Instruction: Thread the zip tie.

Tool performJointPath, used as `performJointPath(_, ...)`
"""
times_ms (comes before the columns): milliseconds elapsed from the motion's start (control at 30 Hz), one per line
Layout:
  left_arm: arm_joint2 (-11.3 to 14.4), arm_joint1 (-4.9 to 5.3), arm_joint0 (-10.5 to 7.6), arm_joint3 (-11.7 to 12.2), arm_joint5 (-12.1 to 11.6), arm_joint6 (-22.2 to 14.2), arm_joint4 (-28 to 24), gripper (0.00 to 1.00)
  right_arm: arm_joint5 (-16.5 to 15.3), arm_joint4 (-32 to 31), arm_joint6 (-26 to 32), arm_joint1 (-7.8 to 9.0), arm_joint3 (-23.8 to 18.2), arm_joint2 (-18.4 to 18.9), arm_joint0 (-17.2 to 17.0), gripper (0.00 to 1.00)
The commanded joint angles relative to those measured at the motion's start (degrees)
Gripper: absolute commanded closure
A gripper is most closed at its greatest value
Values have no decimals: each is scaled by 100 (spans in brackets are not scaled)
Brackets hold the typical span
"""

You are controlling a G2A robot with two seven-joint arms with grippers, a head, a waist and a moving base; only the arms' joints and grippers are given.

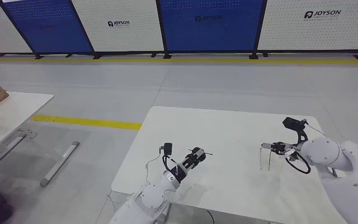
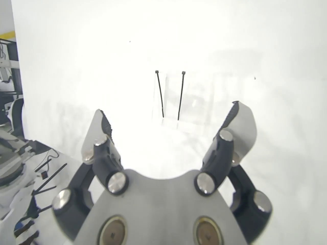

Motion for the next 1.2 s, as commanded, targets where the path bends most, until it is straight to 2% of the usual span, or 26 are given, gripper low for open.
performJointPath(0,0,0,0,0,0,0,0,100,0,-260,80,-116,140,-28,125,0)
performJointPath(100,0,0,0,0,0,0,0,100,0,-561,427,-312,511,-143,427,0)
performJointPath(467,0,0,0,0,0,0,0,100,-48,-530,402,-314,502,-148,407,0)
performJointPath(533,0,0,0,0,0,0,0,100,-613,-243,477,-306,533,-126,330,0)
performJointPath(633,0,0,0,0,0,0,0,100,-1188,-52,809,-278,511,-92,358,0)
performJointPath(700,0,0,0,0,0,0,0,100,-1346,-25,949,-262,475,-75,379,0)
performJointPath(767,0,0,0,0,0,0,0,100,-1329,-79,1036,-258,423,-104,400,0)
performJointPath(867,0,0,0,0,0,0,0,100,-995,-259,1098,-296,539,-276,518,0)
performJointPath(1100,0,0,0,0,0,0,0,100,-995,-259,1098,-296,539,-276,518,0)
performJointPath(1133,0,0,0,0,0,0,0,100,-1082,-170,1037,-301,533,-279,474,0)
performJointPath(1167,0,0,0,0,0,0,0,100,-1344,120,1121,-305,565,-266,425,0)
